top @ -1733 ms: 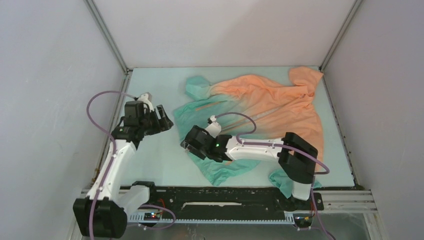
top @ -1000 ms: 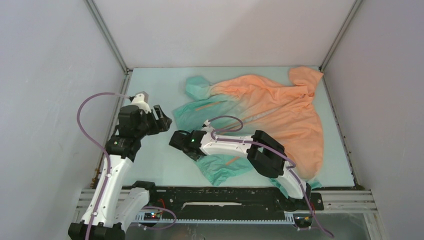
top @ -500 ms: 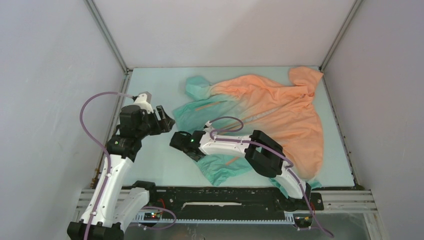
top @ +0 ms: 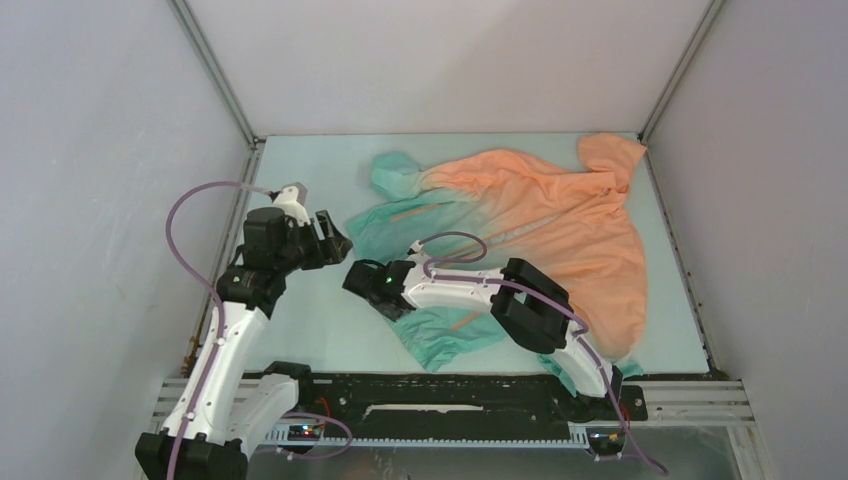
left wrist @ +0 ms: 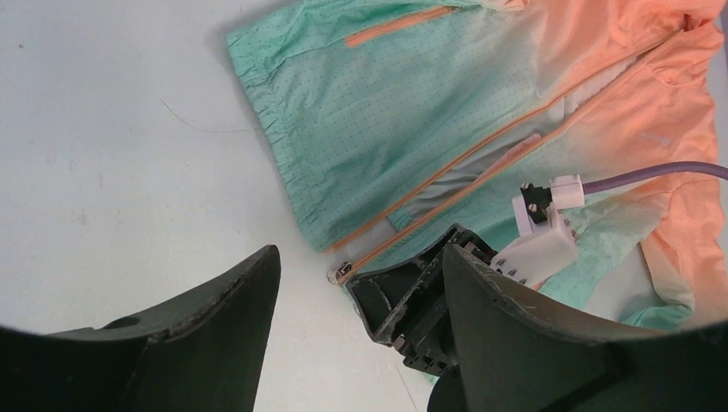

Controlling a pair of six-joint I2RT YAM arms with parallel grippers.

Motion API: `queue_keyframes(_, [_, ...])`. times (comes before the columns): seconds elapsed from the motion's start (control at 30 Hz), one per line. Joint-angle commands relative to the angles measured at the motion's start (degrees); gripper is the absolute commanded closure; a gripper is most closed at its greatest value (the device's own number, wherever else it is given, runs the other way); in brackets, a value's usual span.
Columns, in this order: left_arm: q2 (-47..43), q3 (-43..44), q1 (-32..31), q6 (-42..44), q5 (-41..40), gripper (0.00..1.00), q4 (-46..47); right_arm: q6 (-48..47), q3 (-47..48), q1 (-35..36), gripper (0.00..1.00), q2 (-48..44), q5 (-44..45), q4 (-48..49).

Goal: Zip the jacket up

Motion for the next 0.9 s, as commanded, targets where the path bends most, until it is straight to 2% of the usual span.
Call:
queue_keyframes(0.0, [0.42, -1.43, -0.27, 1.75, -0.10, 0.27, 1.94, -1.16, 0.08, -0.61, 0.54, 0.43, 0.23, -0.02])
queue_keyframes(0.17, [1.19, -1.60, -0.35, 1.98, -0.54, 0.27, 1.69, -1.16, -1.46, -1.16, 0.63, 0.12, -1.25, 0.42])
queue_keyframes(0.27, [2.08, -1.58, -0.83, 2.18, -0.05, 0.26, 1.74, -3.50, -3.33, -1.58, 0.73, -0.44, -2.68, 3.26])
queue_keyframes(0.4, [4.29, -0.31, -1.23, 1.54, 2.73, 0.26, 0.58, -8.48, -6.62, -0.98, 0.97, -3.00, -1.07, 6.75])
queue_keyframes(0.47, [5.27, 0.06, -1.24, 0.65, 4.80, 0.25, 0.54, -12.42, -9.64, -0.30, 1.00, -5.15, 0.29, 9.63])
queue_keyframes(0.63, [7.95, -0.60, -1.32, -1.31, 10.21, 0.26, 2.69, -33.34, -23.71, 0.60, 1.00, -11.88, 1.86, 30.84])
queue_keyframes(0.77, [13.96, 0.96, -1.64, -0.52, 14.18, 0.29, 1.75, -49.72, -31.26, 1.43, 1.00, -13.13, 2.06, 50.06])
queue_keyframes(0.87, [17.01, 2.02, -2.78, 0.58, 14.94, 0.33, 1.33, -58.17, -35.51, 2.37, 1.00, -13.12, 1.02, 60.30])
